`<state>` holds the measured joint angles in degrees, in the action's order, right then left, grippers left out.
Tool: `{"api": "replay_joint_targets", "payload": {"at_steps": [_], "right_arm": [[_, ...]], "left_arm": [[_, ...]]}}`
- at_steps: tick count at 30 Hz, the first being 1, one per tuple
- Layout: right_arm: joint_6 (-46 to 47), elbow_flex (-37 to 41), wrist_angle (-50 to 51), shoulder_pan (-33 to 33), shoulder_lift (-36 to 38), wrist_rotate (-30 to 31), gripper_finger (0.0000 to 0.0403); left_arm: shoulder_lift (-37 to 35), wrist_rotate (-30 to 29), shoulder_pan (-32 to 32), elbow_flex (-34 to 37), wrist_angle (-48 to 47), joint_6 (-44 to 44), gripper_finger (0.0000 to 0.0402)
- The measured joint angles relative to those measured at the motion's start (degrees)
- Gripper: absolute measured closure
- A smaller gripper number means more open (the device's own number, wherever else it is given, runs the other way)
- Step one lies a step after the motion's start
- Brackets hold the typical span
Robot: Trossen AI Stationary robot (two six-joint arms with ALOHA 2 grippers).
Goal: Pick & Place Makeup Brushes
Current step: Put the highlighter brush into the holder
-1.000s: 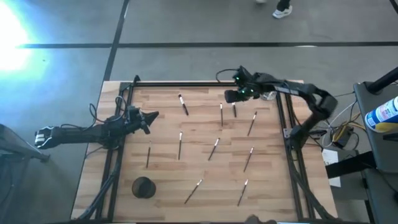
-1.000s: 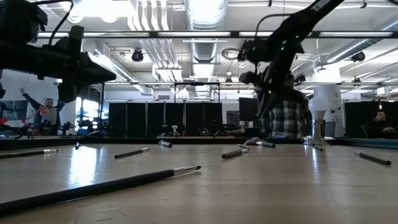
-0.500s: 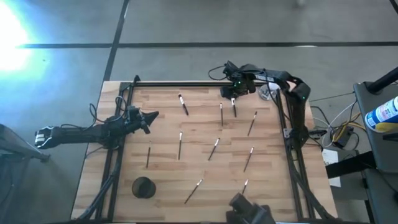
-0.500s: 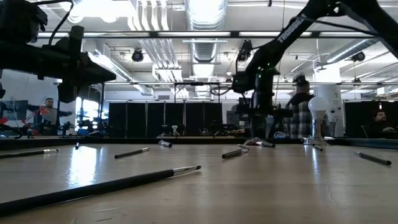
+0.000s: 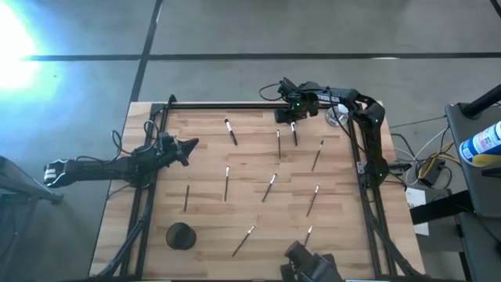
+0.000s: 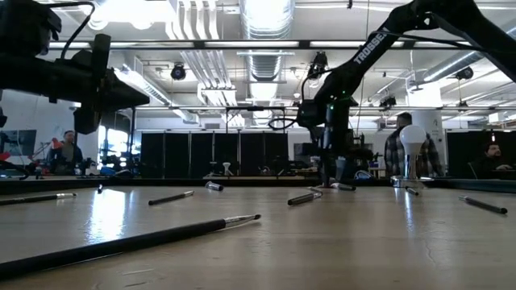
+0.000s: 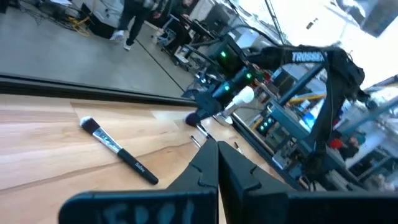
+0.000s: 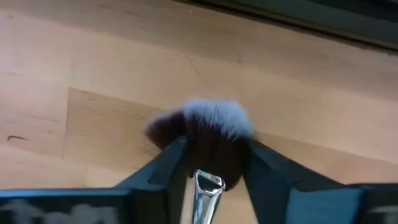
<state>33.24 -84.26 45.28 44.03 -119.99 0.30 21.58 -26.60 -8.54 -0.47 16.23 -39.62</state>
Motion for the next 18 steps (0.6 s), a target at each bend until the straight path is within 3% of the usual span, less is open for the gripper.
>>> {"api": "replay_joint_targets", "payload": {"at_steps": [5, 8, 14, 18], "right_arm": [[-3.78, 0.27, -0.09, -0.26, 2.41, -0.33, 0.0373], [-5.73, 0.29, -1.21, -0.71, 6.22, -0.31, 0.0387], [-8.17, 1.25, -5.69, -4.03, 16.75, -0.52, 0.0390], [-10.62, 1.25, -11.51, -8.30, 23.26, -2.06, 0.0390]], "left_arm": [[0.00, -7.07, -0.02, -0.35, 0.28, -8.14, 0.0401], [-0.01, -9.52, -0.02, -0.45, 1.93, -10.29, 0.0401], [0.00, -5.63, -0.02, -0.89, 2.76, -16.68, 0.0401], [0.02, -0.18, -0.02, -3.45, 5.12, -14.84, 0.0401]]}}
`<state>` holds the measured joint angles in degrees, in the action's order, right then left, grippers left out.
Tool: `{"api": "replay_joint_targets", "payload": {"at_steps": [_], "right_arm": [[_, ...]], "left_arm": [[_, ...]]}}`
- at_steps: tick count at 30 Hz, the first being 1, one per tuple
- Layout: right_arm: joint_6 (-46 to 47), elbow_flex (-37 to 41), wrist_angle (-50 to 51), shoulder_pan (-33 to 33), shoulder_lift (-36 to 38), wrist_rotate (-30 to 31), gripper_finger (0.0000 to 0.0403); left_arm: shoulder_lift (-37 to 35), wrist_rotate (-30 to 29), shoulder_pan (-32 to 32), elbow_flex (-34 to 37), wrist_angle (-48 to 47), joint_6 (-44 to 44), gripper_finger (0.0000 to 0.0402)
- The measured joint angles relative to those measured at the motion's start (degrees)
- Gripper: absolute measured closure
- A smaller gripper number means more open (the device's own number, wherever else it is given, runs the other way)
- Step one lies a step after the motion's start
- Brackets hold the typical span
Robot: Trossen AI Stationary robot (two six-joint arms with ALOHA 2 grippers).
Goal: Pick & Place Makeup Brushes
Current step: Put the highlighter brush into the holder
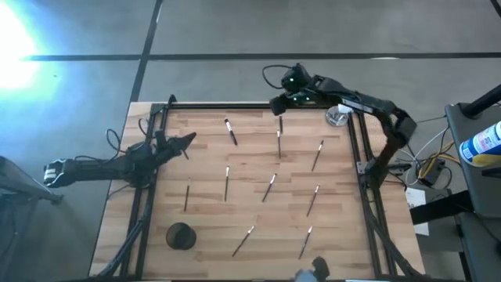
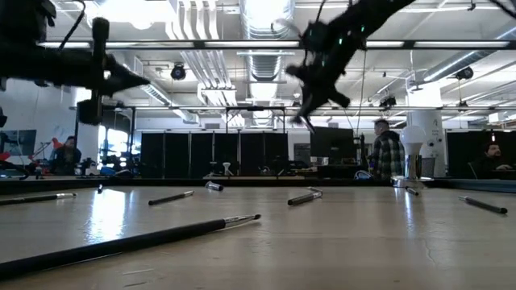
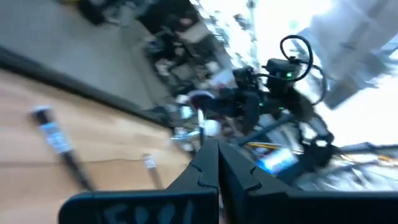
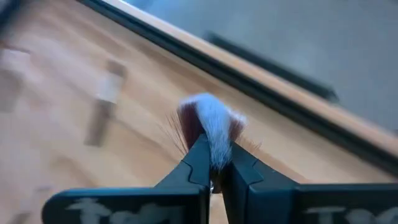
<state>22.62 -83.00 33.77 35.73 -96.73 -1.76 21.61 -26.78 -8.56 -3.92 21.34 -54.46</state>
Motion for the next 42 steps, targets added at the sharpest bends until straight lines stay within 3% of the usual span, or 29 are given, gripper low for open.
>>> {"api": "replay_joint_targets", "payload": {"at_steps": [6, 13, 17, 24, 29, 42], "right_arm": [[0.11, 0.00, -10.50, -7.00, 6.09, -1.80, 0.0391], [2.36, 0.00, -22.86, -12.77, 7.13, -4.53, 0.0391], [3.17, -0.01, -28.57, -14.39, 7.13, -6.12, 0.0391], [0.28, -2.29, -29.05, -16.31, 7.18, -7.30, 0.0391], [-3.77, -4.28, -28.41, -18.28, 7.21, -7.34, 0.0391], [-6.76, -5.51, -28.58, -20.30, 7.21, -7.30, 0.0391]], "left_arm": [[3.35, 5.27, 0.01, -10.01, 0.48, 9.77, 0.0401], [16.51, 8.39, -0.07, -25.71, -7.26, 17.88, 0.0397], [25.06, 12.70, -0.12, -34.02, -7.40, 20.34, 0.0364], [35.53, 22.18, -3.30, -46.02, -12.03, 20.43, 0.0284], [40.17, 24.35, -5.33, -50.59, -13.85, 21.10, 0.0261], [45.74, 31.60, -6.88, -56.29, -9.94, 19.56, 0.0259]]}}
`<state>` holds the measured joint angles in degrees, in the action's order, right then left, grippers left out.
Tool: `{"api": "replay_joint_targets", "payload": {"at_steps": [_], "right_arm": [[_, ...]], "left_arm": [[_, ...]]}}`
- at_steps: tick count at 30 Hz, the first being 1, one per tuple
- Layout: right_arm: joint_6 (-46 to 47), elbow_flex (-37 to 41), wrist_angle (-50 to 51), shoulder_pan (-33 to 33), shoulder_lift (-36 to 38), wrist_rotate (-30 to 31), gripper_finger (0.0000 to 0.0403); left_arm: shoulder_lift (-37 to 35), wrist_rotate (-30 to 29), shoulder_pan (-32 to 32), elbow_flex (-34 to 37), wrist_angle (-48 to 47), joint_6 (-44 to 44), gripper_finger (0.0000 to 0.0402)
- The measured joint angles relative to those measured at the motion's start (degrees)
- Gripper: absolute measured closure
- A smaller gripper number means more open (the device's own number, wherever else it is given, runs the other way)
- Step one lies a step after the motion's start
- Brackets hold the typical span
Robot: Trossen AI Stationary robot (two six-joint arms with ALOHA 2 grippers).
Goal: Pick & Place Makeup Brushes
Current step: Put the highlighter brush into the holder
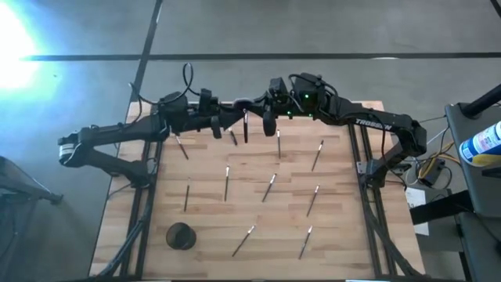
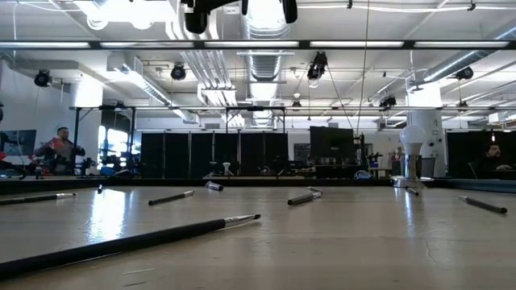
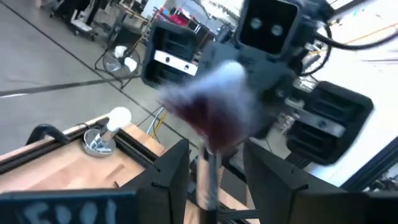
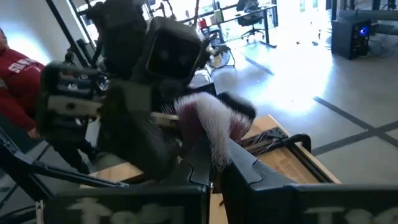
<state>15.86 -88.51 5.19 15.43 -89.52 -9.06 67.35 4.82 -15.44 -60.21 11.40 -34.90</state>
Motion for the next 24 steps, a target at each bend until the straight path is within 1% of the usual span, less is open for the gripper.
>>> {"api": "replay_joint_targets", "payload": {"at_steps": [6, 9, 11, 14, 17, 19, 21, 24], "right_arm": [[-0.04, 0.00, -0.08, -0.59, 0.00, 0.00, 0.0391], [-0.11, 0.00, -0.25, -0.86, 0.00, 0.09, 0.0391], [-0.11, 0.00, -0.57, -0.93, 0.00, 0.02, 0.0391], [0.08, 0.02, -0.70, -0.95, 0.00, 0.00, 0.0388], [0.88, 0.01, -1.05, -0.94, 0.00, 0.20, 0.0376], [0.92, 0.00, -1.01, -0.93, 0.00, 0.63, 0.0363], [1.02, -0.17, -0.85, -0.93, 0.07, 2.50, 0.0347], [1.07, -0.26, -0.43, -0.37, 0.92, 3.50, 0.0321]], "left_arm": [[2.46, 1.79, 0.03, -1.33, 2.26, 0.08, 0.0259], [3.14, 2.43, -0.02, -1.64, 2.53, 0.00, 0.0267], [3.44, 2.71, 0.00, -1.64, 1.72, -0.04, 0.0281], [3.15, 2.99, -0.08, -1.61, 1.78, 0.11, 0.0320], [2.79, 2.99, -0.22, -1.68, 1.99, 0.13, 0.0367], [2.73, 2.75, -0.22, -1.68, 0.65, 0.16, 0.0368], [2.51, 2.46, -0.22, -1.68, -1.88, 0.18, 0.0368], [1.54, 0.52, -0.23, -1.66, -6.91, 0.27, 0.0368]]}}
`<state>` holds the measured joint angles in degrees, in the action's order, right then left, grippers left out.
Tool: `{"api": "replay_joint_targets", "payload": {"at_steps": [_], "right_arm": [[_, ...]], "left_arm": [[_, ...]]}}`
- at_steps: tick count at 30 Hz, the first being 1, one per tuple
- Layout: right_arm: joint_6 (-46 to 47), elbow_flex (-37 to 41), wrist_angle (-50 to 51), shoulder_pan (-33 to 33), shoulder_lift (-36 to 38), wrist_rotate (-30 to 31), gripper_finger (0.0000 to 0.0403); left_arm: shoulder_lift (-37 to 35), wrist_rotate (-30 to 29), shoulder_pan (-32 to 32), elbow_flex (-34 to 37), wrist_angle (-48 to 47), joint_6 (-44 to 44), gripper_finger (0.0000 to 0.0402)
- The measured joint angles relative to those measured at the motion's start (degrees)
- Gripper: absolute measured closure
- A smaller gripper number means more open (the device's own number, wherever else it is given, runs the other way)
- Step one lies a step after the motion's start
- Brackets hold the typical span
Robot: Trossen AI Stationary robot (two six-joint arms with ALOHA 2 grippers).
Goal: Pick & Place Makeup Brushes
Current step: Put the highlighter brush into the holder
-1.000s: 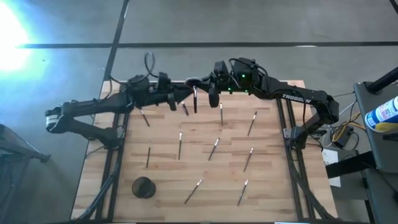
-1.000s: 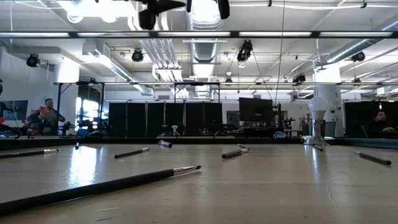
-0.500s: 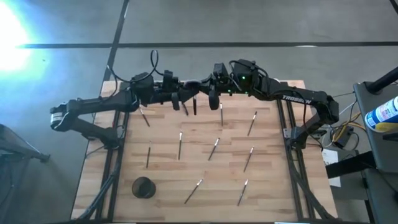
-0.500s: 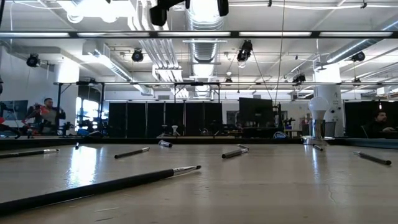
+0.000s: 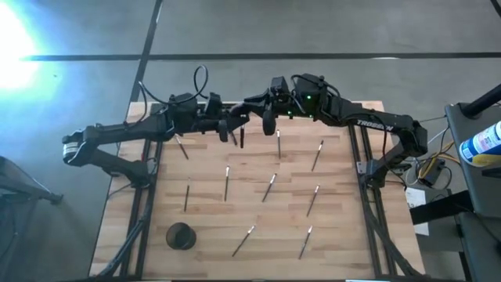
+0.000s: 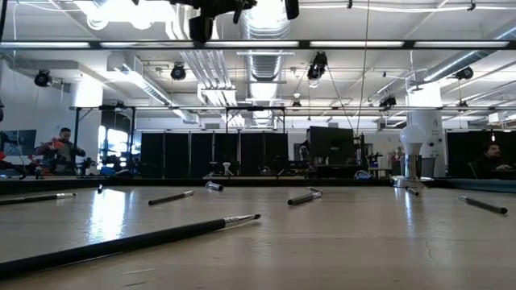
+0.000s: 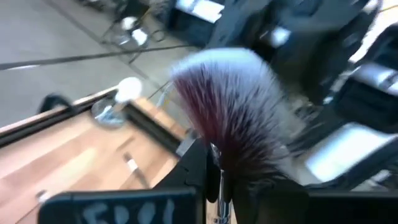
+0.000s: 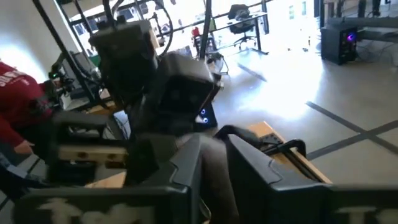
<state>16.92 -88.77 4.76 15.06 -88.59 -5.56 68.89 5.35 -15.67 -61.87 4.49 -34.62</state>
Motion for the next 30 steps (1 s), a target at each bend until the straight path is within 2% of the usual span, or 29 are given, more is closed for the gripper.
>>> {"api": "replay_joint_targets", "payload": {"at_steps": [3, 6, 9, 12, 15, 18, 21, 26, 28, 30], "right_arm": [[-1.22, -0.06, 2.19, 1.04, 1.73, -0.05, 0.0303], [-4.19, -0.07, 7.11, 2.40, 4.05, -0.49, 0.0305], [-6.96, 0.34, 12.02, 3.95, 6.35, -0.44, 0.0328], [-9.27, 1.42, 14.96, 5.55, 8.36, -0.46, 0.0364], [-11.01, 3.21, 15.71, 6.78, 9.79, -0.74, 0.0390], [-11.55, 5.48, 15.66, 7.79, 11.12, -2.26, 0.0394], [-11.54, 7.66, 15.65, 8.62, 12.08, -4.54, 0.0394], [-12.89, 10.30, 15.59, 8.63, 13.34, -4.89, 0.0394], [-12.87, 10.73, 15.48, 8.58, 13.56, -5.03, 0.0394], [-12.87, 10.91, 15.48, 8.59, 13.59, -5.01, 0.0394]], "left_arm": [[-1.73, -2.38, 0.01, 0.00, -5.37, 0.10, 0.0368], [-4.01, -5.33, 0.31, -0.21, -11.58, 0.16, 0.0368], [-6.22, -9.07, 2.21, -1.49, -18.92, -0.40, 0.0368], [-7.74, -13.56, 6.78, -3.19, -27.03, -2.18, 0.0368], [-8.41, -20.05, 14.92, -4.26, -34.10, -3.50, 0.0368], [-8.45, -28.44, 25.56, -4.52, -40.19, -10.67, 0.0368], [-7.74, -39.22, 37.61, -4.52, -46.86, -21.41, 0.0368], [-3.79, -59.48, 57.72, -4.42, -55.72, -39.71, 0.0368], [-1.46, -63.41, 63.38, -4.42, -59.95, -49.48, 0.0368], [1.28, -64.25, 67.69, -4.38, -63.65, -58.88, 0.0368]]}}
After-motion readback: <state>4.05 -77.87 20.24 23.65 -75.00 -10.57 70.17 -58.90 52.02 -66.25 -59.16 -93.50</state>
